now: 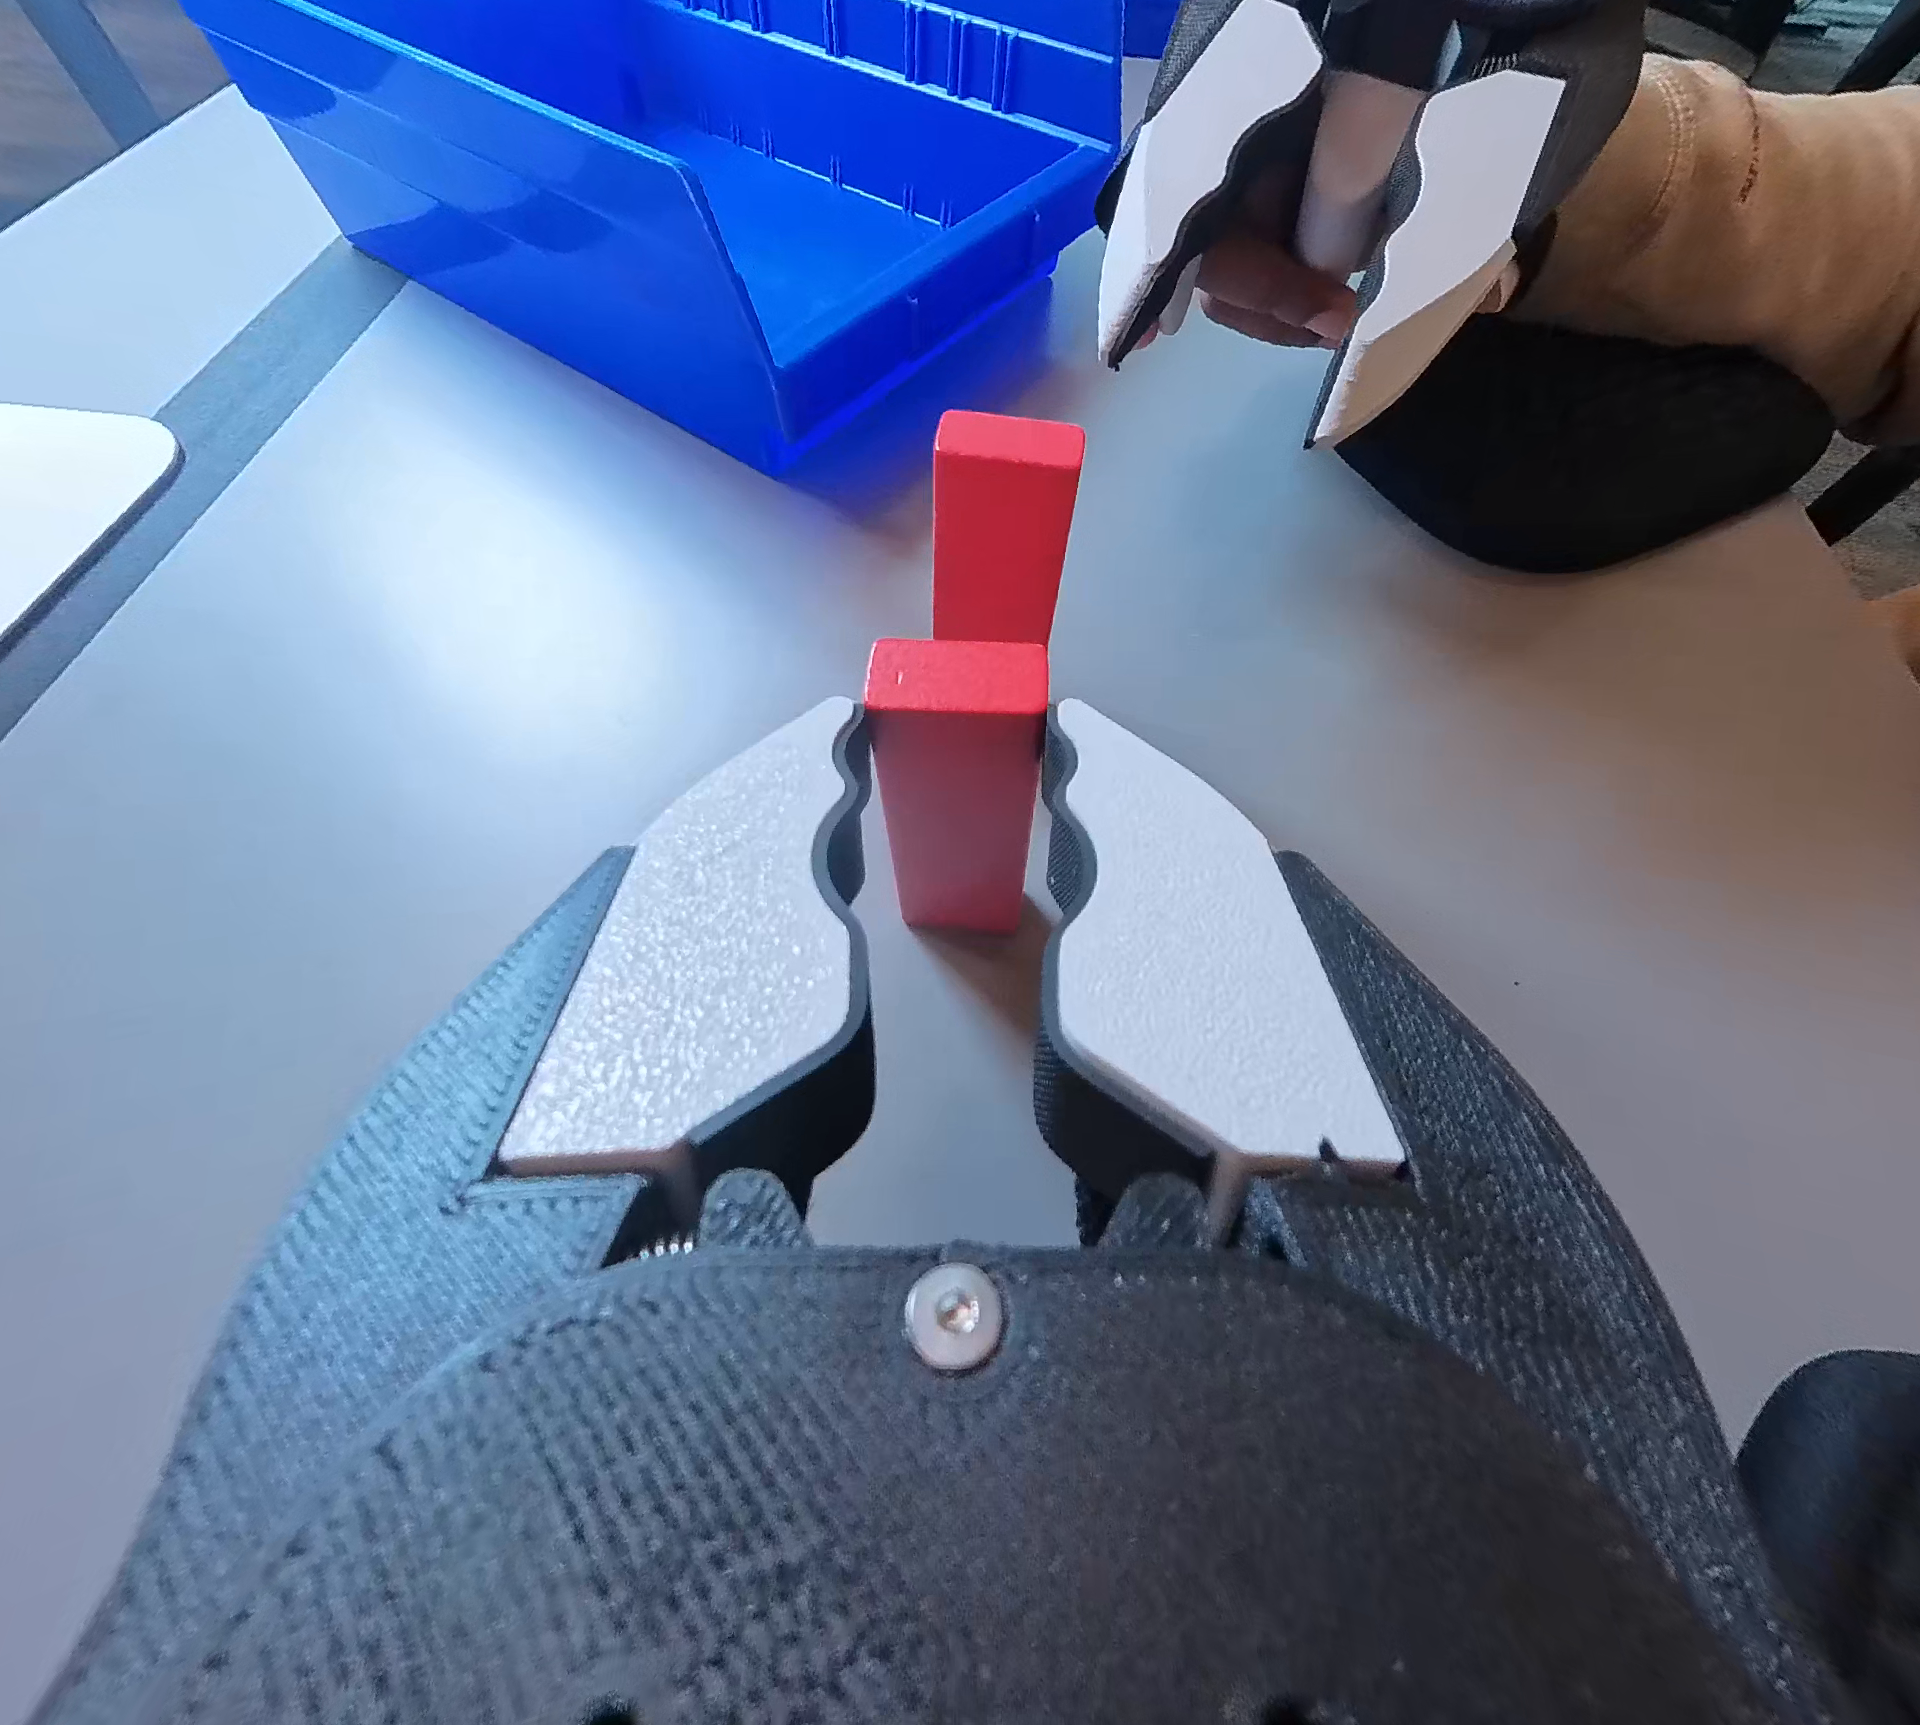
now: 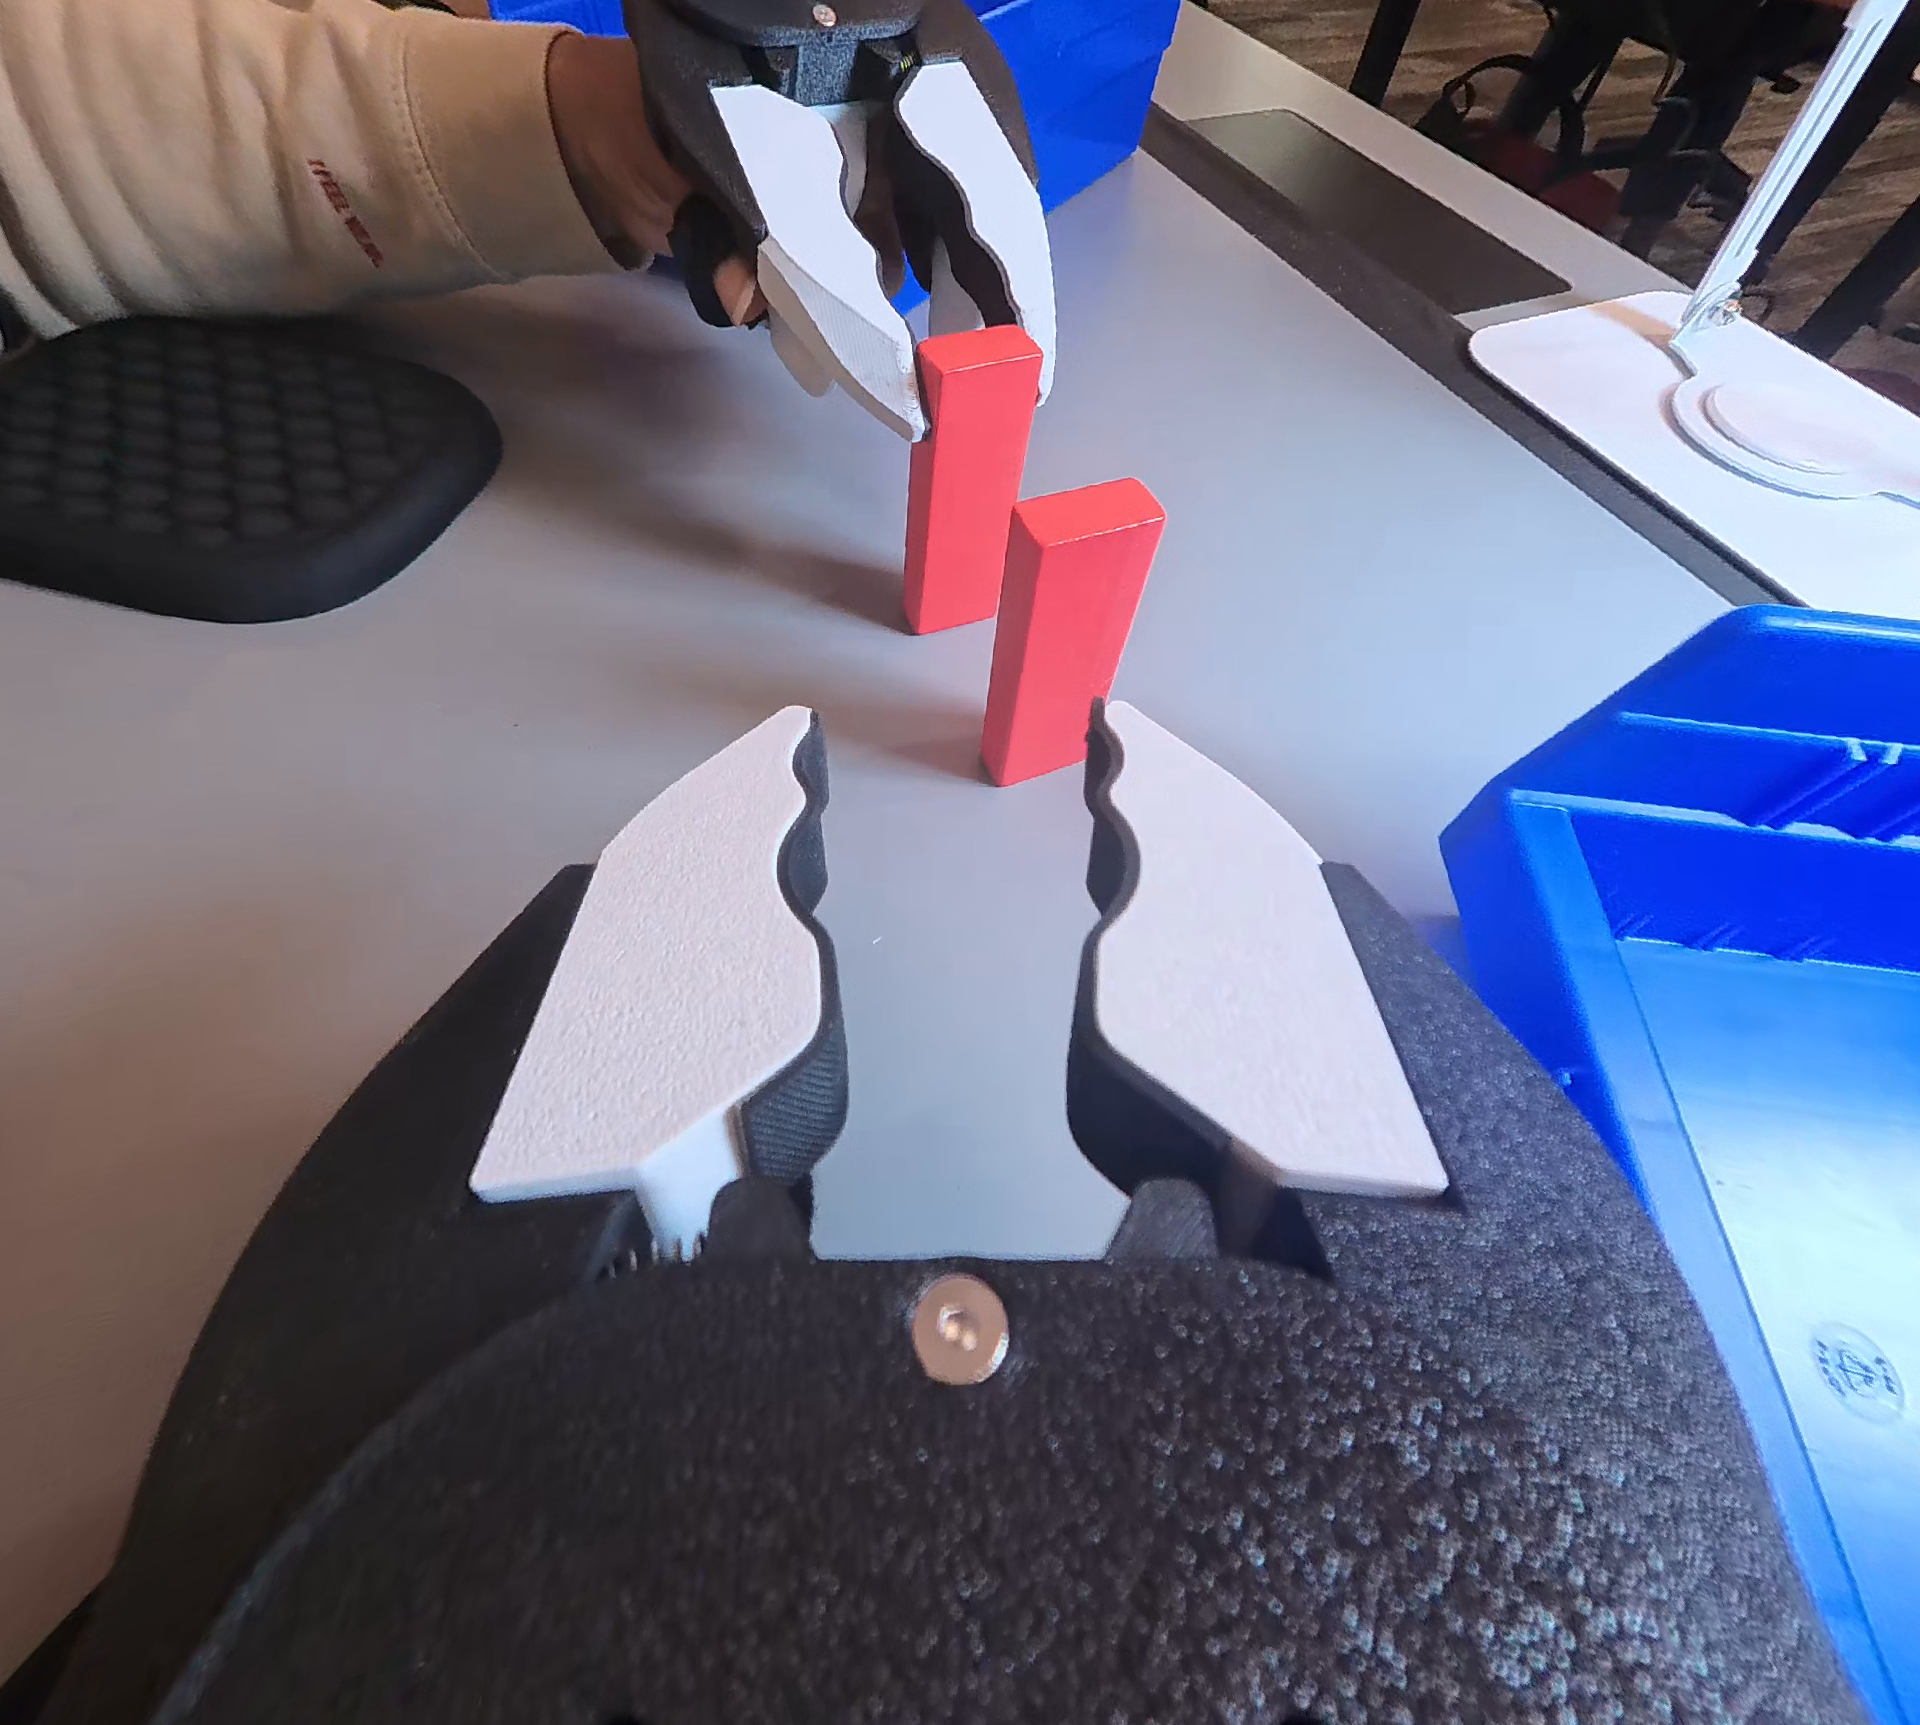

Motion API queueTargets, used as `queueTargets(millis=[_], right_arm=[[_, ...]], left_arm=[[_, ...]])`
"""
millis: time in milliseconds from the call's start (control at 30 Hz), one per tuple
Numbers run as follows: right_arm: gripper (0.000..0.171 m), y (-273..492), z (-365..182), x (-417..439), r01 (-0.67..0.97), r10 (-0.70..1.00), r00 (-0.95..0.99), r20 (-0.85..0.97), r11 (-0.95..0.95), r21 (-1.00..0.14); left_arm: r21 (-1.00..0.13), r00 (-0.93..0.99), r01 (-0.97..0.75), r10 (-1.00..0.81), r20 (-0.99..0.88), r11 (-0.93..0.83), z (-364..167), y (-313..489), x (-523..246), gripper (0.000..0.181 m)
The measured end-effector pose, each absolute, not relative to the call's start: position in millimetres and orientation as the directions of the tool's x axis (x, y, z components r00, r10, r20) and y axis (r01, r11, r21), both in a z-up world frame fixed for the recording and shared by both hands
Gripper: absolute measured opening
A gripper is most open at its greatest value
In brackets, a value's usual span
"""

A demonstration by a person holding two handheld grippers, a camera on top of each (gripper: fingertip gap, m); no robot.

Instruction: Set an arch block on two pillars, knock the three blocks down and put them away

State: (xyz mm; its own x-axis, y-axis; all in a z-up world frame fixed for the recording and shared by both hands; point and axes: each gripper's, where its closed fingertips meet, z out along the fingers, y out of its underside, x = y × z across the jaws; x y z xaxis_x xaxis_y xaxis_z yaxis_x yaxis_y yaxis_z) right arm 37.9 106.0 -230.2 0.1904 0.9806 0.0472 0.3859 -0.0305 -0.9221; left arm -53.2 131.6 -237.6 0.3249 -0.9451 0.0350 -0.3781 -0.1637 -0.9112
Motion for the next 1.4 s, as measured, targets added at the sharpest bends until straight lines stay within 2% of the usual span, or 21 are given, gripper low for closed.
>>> queueTargets(millis=[1400], right_arm=[[0.048,102.6,-231.9,36.9,0.381,0.986,0.166,0.027,-0.039,-0.924]], left_arm=[[-0.925,0.250,-0.366,-0.968,0.012,-0.106,-240.7,128.3,-51.3,0.034]])
